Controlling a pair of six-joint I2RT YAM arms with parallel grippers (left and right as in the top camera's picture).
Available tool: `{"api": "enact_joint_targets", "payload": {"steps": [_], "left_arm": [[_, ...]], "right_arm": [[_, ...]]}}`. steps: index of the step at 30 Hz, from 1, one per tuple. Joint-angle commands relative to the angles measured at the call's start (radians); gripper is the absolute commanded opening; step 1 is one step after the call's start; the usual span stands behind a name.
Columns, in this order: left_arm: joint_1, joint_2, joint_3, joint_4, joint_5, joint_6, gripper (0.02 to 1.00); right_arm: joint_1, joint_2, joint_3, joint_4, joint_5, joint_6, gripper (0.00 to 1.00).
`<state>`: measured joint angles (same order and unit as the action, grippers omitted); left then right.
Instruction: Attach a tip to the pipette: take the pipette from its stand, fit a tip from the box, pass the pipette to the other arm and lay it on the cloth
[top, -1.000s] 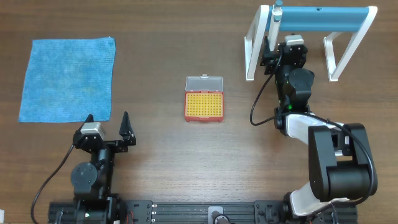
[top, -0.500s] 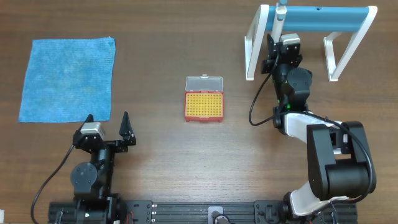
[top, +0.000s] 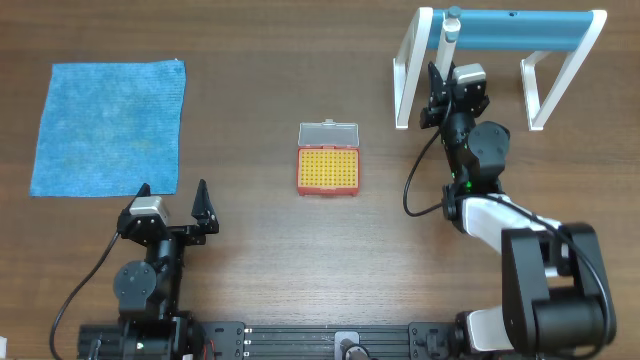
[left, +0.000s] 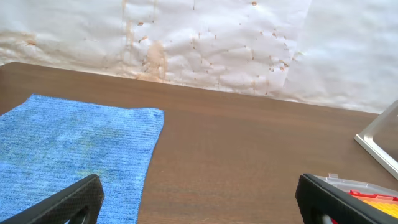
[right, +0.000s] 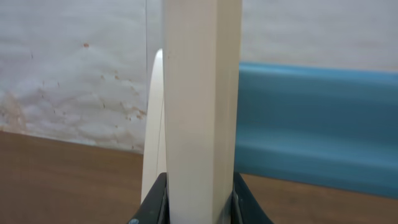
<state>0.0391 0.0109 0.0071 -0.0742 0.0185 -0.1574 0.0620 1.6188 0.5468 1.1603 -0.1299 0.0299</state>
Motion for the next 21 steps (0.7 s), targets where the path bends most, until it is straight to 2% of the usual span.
{"api": "enact_joint_targets", "payload": {"steps": [1, 5, 6, 10, 11, 14, 21], "left_arm": [[0.000, -0.007, -0.002, -0.006, -0.008, 0.008, 0.998], [0.000, -0.007, -0.002, -0.006, -0.008, 0.008, 0.996], [0.000, -0.007, -0.002, -0.006, -0.008, 0.008, 0.998], [0.000, -0.007, -0.002, -0.006, -0.008, 0.008, 0.996], [0.000, -0.007, -0.002, -0.006, -0.008, 0.008, 0.996], [0.000, -0.007, -0.002, -0.006, -0.007, 0.008, 0.996], [0.000, -0.007, -0.002, -0.006, -0.007, 0.008, 0.996]], "right_arm": [[0.007, -0.095, -0.054, 0.067, -0.008, 0.019, 0.080], [0.040, -0.103, -0.113, 0.249, -0.122, 0.035, 0.080], [0.060, -0.103, -0.140, 0.303, -0.142, 0.074, 0.080], [0.132, -0.098, -0.175, 0.304, -0.153, 0.236, 0.080], [0.169, -0.094, -0.175, 0.304, -0.152, 0.249, 0.080], [0.258, -0.083, -0.175, 0.304, -0.151, 0.242, 0.084], [0.369, 0.034, -0.121, 0.304, -0.151, 0.242, 0.080]]}}
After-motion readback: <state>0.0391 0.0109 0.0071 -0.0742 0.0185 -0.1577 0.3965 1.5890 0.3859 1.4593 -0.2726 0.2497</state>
